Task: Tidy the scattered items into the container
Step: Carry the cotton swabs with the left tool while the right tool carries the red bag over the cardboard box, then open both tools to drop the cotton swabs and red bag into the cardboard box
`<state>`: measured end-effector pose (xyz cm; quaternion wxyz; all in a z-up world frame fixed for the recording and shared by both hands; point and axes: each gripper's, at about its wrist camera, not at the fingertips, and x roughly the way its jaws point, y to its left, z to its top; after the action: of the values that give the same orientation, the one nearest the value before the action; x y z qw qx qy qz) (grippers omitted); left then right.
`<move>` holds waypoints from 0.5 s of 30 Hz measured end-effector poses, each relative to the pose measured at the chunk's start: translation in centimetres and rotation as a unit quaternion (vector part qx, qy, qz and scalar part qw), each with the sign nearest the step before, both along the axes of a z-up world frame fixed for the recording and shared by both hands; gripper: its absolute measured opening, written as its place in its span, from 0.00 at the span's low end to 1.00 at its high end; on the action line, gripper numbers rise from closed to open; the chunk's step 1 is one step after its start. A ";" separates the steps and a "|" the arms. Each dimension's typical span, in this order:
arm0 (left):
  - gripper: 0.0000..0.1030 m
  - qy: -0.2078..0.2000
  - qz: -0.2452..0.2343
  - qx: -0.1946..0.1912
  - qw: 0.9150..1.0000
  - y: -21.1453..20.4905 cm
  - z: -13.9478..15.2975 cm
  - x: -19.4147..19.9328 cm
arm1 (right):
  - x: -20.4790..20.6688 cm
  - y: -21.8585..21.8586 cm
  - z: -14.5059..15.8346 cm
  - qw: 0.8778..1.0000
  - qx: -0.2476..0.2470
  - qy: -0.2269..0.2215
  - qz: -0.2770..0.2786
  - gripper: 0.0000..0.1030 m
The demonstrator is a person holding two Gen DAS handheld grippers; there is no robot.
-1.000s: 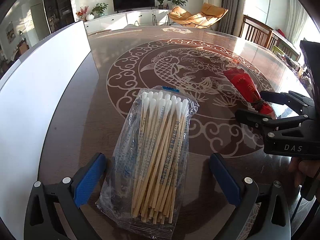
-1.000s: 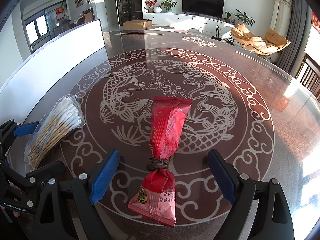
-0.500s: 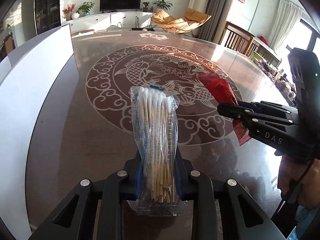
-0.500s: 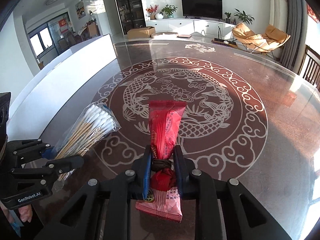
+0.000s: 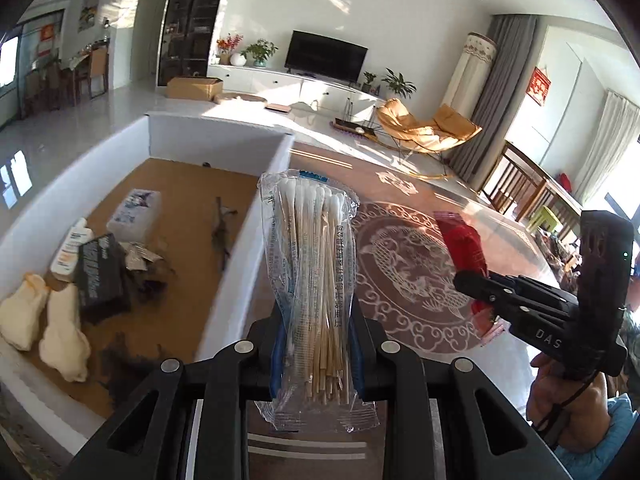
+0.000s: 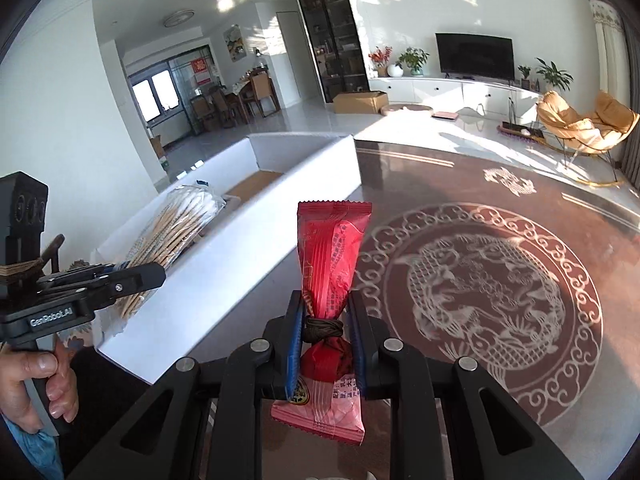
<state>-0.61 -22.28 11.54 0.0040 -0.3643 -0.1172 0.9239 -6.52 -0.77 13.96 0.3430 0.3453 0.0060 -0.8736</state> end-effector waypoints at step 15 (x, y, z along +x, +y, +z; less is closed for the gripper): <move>0.29 -0.163 0.130 -0.008 0.978 -16.0 -6.8 -4.7 | -6.9 -26.2 -2.7 0.987 0.063 -0.080 0.126 0.33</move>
<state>-5.28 -38.31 4.71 -0.1379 -0.4915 -0.1556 0.8457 -13.40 -26.95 11.30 0.4275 0.4320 0.0774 -0.7904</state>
